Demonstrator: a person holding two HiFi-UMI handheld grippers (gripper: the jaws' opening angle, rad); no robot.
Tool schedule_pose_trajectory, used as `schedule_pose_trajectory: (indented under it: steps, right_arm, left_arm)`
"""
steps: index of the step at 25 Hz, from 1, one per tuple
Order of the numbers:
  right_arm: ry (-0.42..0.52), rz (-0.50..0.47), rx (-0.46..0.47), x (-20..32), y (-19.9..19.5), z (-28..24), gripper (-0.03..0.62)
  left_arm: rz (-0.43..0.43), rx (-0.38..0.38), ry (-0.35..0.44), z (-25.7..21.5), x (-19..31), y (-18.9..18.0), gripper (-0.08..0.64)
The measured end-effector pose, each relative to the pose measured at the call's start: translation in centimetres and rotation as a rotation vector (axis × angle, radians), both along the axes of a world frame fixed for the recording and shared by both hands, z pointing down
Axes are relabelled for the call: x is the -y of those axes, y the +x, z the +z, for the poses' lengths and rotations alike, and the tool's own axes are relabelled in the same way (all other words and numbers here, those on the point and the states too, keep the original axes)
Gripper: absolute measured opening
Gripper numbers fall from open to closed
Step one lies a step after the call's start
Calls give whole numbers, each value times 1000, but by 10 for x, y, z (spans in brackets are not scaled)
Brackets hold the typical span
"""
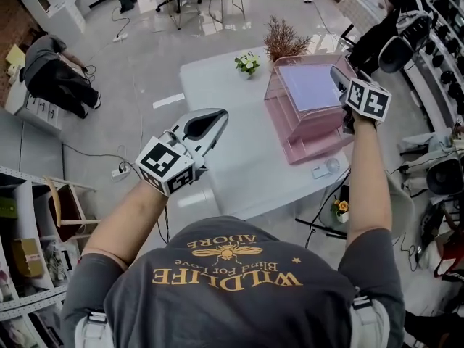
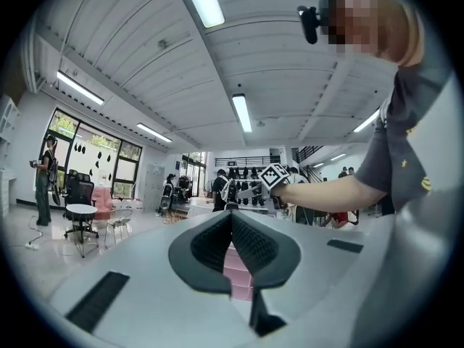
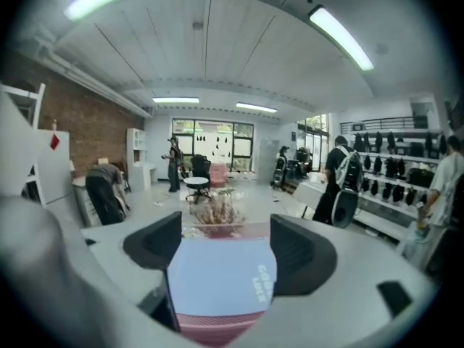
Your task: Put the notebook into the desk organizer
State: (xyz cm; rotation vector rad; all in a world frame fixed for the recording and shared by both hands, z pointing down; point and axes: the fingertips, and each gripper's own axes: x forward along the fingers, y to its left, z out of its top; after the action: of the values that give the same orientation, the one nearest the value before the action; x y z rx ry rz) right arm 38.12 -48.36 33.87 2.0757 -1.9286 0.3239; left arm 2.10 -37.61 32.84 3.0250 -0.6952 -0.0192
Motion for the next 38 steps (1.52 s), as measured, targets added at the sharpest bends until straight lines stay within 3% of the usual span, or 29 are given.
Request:
schedule_pose_trajectory:
  steps: [6,10,17,21,26,29,33,38]
  right_arm:
    - [235,-265,154,-18,-55,-63,376]
    - [341,-432,257,-38,-95,-92,303]
    - [373,-596,417,-88,-164,-92,56]
    - [368,-647,457,-124,-209,-69,2]
    - [305,-683,423,-162,-266,-32,0]
    - [271,-721,397,-170,-286,-15,0]
    - [245,-773,328,-174,-285,-1,0]
    - [206,-868,259,-167,-274,9,0]
  left_arm:
    - [-106,-29,34,-19,-8,-12,2]
    - [-173,-47,58,-32,-22,-26,2]
    - [-239,-72,50,-44,-57,-75,2]
    - [-264,-82,42,-30,-76,-113,2]
    - [-297,-65,-4,-10,-96,-160,2]
    - [-312,-66,-24,2,-107,-170,2]
    - [-352,-49,0,7,-118,-161,2]
    - [-483,-52,16,7,-118,-149,2]
